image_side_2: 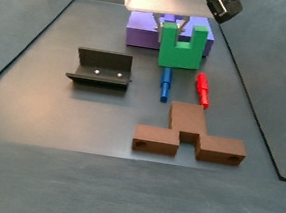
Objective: Pick up the green object. Move up. Move to above the board. Insert the green object.
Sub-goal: Pick up the green object.
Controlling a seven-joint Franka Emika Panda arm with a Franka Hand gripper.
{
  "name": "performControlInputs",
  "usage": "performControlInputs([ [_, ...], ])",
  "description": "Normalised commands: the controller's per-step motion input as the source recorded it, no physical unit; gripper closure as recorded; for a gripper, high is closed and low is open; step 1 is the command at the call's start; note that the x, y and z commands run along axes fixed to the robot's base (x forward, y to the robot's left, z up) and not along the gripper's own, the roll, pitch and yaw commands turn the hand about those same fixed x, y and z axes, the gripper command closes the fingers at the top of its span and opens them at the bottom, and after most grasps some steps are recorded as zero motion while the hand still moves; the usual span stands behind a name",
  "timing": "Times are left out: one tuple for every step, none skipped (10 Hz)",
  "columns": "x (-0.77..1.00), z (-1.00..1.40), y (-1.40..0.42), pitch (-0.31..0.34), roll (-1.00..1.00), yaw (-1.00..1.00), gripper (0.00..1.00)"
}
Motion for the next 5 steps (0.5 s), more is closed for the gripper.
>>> performControlInputs([
  [0.00,0.00,0.00,0.000,0.00,0.00,1.00],
  [0.00,0.00,0.00,0.000,0.00,0.00,1.00],
  [0.00,0.00,0.00,0.000,0.00,0.00,1.00],
  [0.00,0.00,0.00,0.000,0.00,0.00,1.00],
  [0.00,0.00,0.00,0.000,0.00,0.00,1.00],
])
